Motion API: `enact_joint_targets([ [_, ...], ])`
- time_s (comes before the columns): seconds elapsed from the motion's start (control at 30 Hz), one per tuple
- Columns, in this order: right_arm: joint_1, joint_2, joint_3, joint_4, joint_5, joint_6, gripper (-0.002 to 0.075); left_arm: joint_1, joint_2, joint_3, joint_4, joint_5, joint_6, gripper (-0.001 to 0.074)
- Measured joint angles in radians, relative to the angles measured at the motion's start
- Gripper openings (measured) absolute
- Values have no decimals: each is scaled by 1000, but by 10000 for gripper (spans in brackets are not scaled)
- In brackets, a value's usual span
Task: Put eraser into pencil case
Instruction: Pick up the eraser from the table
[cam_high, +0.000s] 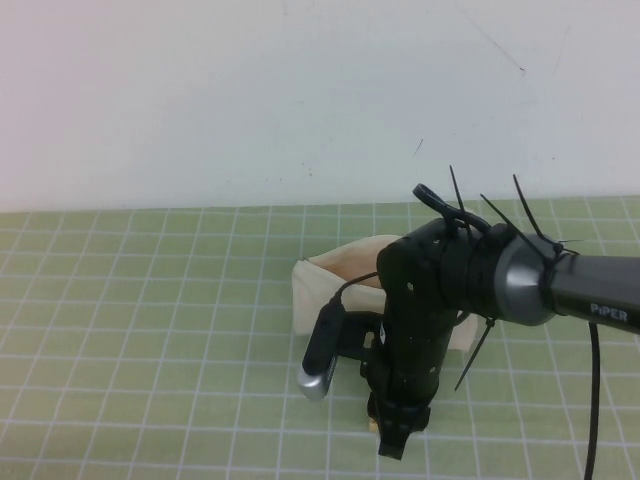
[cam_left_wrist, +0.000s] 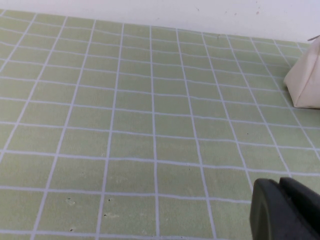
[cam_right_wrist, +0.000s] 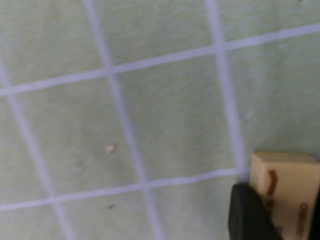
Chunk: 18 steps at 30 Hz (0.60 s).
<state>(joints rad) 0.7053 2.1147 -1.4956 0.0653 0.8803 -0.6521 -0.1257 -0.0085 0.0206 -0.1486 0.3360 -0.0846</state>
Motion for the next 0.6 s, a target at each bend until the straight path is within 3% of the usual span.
enact_joint_targets([
  [0.33,0,-233,3,63,62,4,209,0,0,0,0,0,0,-1],
  [0.6,0,-306,3,-251,-32,166,209,0,0,0,0,0,0,-1],
])
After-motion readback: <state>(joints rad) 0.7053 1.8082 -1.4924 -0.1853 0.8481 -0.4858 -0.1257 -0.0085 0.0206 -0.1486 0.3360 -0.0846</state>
